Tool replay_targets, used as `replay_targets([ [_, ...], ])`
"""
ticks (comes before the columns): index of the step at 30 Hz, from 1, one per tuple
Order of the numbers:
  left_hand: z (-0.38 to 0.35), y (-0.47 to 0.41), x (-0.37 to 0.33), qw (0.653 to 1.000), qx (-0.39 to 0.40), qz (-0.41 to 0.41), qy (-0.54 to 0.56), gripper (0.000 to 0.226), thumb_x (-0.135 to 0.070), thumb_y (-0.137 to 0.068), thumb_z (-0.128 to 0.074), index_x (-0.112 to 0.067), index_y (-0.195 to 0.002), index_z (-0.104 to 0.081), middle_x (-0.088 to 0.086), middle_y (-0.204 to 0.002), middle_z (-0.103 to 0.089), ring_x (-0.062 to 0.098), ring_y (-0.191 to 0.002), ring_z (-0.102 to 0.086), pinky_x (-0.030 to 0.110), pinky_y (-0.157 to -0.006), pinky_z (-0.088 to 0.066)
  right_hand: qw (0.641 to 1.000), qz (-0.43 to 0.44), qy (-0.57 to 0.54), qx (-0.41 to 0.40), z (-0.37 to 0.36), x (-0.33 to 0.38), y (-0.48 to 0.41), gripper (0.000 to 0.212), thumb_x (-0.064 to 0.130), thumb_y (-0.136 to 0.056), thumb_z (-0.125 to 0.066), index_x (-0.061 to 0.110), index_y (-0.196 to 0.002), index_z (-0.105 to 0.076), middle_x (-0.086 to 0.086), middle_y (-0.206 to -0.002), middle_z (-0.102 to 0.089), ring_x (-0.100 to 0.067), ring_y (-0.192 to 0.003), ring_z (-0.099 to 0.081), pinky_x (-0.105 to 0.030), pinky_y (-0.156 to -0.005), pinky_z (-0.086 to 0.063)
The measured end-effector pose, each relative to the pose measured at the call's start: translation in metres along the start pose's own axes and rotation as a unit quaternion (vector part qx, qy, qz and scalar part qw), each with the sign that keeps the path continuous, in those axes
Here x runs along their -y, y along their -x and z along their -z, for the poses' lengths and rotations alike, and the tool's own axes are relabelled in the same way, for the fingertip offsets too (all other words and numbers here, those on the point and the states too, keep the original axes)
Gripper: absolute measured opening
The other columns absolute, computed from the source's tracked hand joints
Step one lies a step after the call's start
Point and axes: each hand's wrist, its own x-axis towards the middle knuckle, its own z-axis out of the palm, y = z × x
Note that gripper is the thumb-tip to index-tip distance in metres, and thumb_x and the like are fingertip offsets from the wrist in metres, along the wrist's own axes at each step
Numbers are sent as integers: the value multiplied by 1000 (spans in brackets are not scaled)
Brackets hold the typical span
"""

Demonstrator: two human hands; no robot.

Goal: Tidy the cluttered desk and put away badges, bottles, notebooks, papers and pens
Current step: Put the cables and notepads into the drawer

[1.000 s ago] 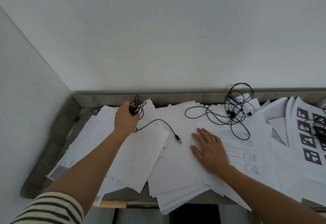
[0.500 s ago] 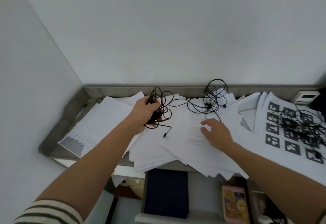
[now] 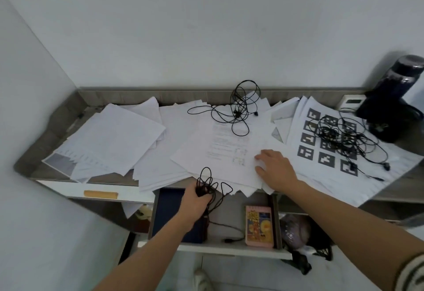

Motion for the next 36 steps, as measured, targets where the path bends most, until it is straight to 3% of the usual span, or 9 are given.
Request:
replay_targets([
  [5,-18,9,29,979,-3,-119,-166,30,-12,-87,-64,-18,-110,-47,2,-106,-60,17,-94,-58,25,-75,-46,1000,10,15,-5,-6,-4,4,43,37,-100,-42,27,-143,-43,1,-157,-30,-21,-141,-28,-39,-112,-25],
  [9,-35,12,62,955,54,-100,-274,39,-19,-83,-69,-14,-116,-48,7,-115,-52,21,-103,-55,23,-79,-44,999,17,24,-21,-13,-4,10,45,36,-103,-38,25,-147,-39,0,-160,-25,-20,-146,-22,-38,-116,-19],
  [12,-41,6,55,959,79,-79,-260,58,-24,-81,-71,-17,-131,-43,8,-123,-45,21,-108,-53,23,-87,-44,999,19,24,-22,-15,-4,9,46,37,-103,-36,25,-147,-38,-1,-161,-24,-20,-148,-20,-39,-117,-17],
  [14,-41,2,45,966,76,-87,-231,68,-23,-78,-74,-21,-136,-39,5,-121,-42,16,-101,-50,21,-84,-42,999,17,26,-12,-15,-4,8,46,37,-103,-36,26,-148,-36,0,-161,-23,-20,-148,-18,-39,-117,-16],
  [19,-28,-5,41,947,44,-130,-292,42,-22,-82,-67,-15,-121,-53,1,-109,-45,17,-94,-51,25,-75,-43,1000,18,19,-3,-11,-4,8,47,37,-103,-36,26,-149,-35,0,-162,-21,-20,-149,-16,-39,-118,-15],
  [23,-11,-3,39,942,21,-142,-302,23,-19,-84,-62,-14,-107,-65,-1,-95,-64,15,-88,-61,31,-76,-52,1000,19,21,3,-9,-3,9,47,36,-103,-37,26,-149,-36,0,-161,-22,-20,-148,-17,-39,-117,-16],
  [29,20,-4,-13,951,-50,-205,-227,4,-20,-84,-63,-20,-87,-65,-7,-71,-64,11,-70,-61,31,-70,-53,1000,10,24,8,8,2,-4,40,35,-98,-46,24,-136,-51,-1,-145,-44,-22,-130,-39,-39,-104,-36],
  [32,36,-16,-40,954,-68,-211,-202,7,-21,-84,-64,-19,-91,-65,-6,-72,-65,12,-67,-60,31,-69,-52,1000,-20,2,15,24,11,-20,37,39,-98,-48,25,-131,-53,-1,-133,-52,-19,-122,-47,-36,-97,-41],
  [36,53,-52,-59,937,-101,-222,-248,17,-25,-86,-64,-19,-102,-65,-5,-93,-64,12,-80,-59,29,-77,-51,1000,-6,-17,-18,43,24,-47,46,41,-93,-55,28,-137,-48,0,-136,-50,-20,-125,-47,-36,-97,-42],
])
